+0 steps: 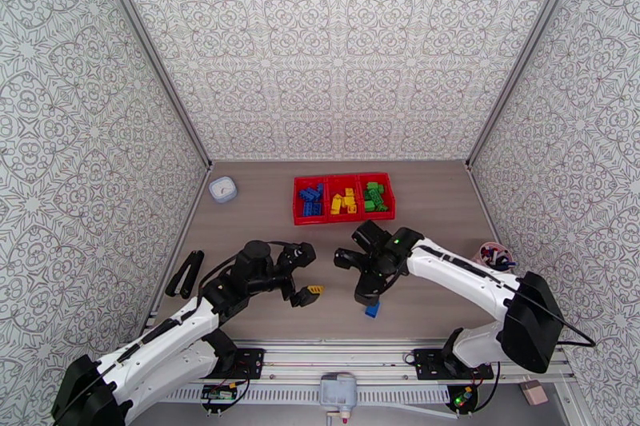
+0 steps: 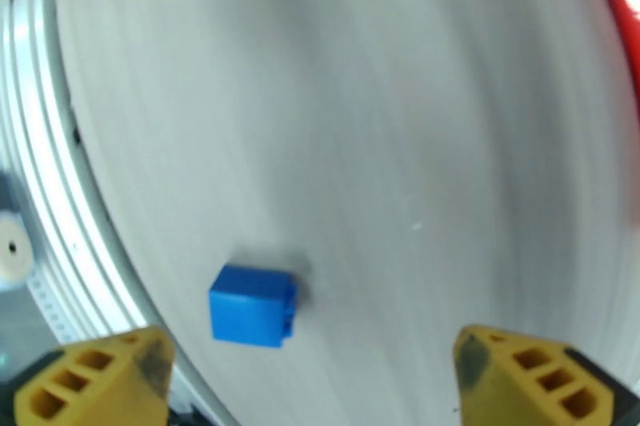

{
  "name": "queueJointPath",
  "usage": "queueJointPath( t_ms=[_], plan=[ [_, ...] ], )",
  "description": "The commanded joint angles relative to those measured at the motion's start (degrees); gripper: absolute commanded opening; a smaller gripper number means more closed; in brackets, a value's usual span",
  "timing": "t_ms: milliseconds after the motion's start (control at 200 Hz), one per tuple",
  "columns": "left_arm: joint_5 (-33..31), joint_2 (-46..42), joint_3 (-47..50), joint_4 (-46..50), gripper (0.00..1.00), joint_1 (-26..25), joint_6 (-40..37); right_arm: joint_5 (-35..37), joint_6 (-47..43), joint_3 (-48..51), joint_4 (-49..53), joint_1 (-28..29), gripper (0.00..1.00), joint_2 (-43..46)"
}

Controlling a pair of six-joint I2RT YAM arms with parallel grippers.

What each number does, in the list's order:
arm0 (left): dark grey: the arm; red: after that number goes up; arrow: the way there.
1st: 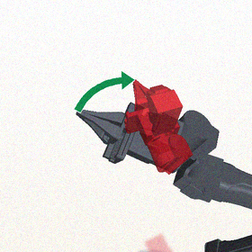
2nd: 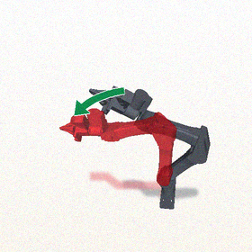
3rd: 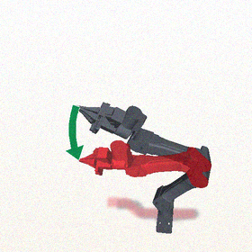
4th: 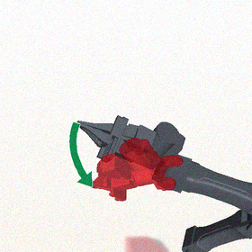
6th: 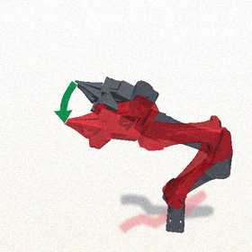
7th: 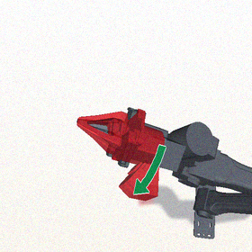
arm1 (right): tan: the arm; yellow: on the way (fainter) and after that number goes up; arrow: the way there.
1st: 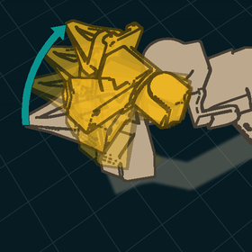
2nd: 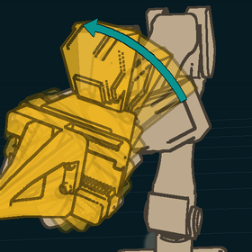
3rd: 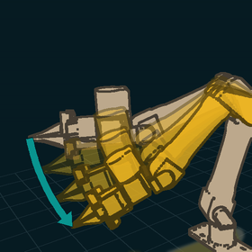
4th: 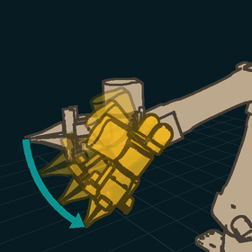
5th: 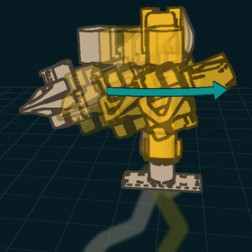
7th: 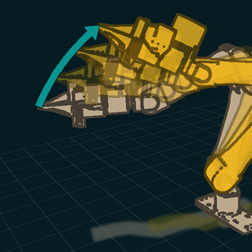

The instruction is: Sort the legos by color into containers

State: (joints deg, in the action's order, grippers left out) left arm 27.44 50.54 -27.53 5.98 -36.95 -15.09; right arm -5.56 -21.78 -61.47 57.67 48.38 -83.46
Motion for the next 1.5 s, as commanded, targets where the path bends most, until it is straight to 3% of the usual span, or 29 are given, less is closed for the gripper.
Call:
queueJointPath(
  t_ms=[0, 380, 580, 910, 1325, 1495],
  plan=[
    [1.4, -0.8, -1.2, 1.4, 1.00, 0.5, -1.2, 1.4, -1.6, 0.7, 3.1, 1.5, 0.97, -2.6],
    [0.4, -1.3, -0.5, 1.1, 0.99, 0.4, -1.3, 3.6, -2.0, 1.0, 1.8, 3.0, 0.98, -10.3],
    [0.3, -1.2, -0.4, 0.9, 1.00, 0.3, -1.3, 3.1, -1.7, 1.0, 2.0, 3.4, 0.93, -14.1],
    [0.2, -1.2, -0.4, 0.9, 1.00, 0.3, -1.4, 2.1, -0.6, 1.3, 1.8, 3.4, 0.76, -17.3],
    [0.1, -1.1, -0.2, 0.6, 1.00, 0.3, -1.5, 2.2, 0.4, 2.0, 2.2, 3.4, 0.40, -16.7],
    [-1.0, -1.8, 0.0, 0.4, 1.00, 0.2, -1.0, 2.5, 1.7, 2.3, -0.7, 2.5, 0.34, -12.4]
  ],
)
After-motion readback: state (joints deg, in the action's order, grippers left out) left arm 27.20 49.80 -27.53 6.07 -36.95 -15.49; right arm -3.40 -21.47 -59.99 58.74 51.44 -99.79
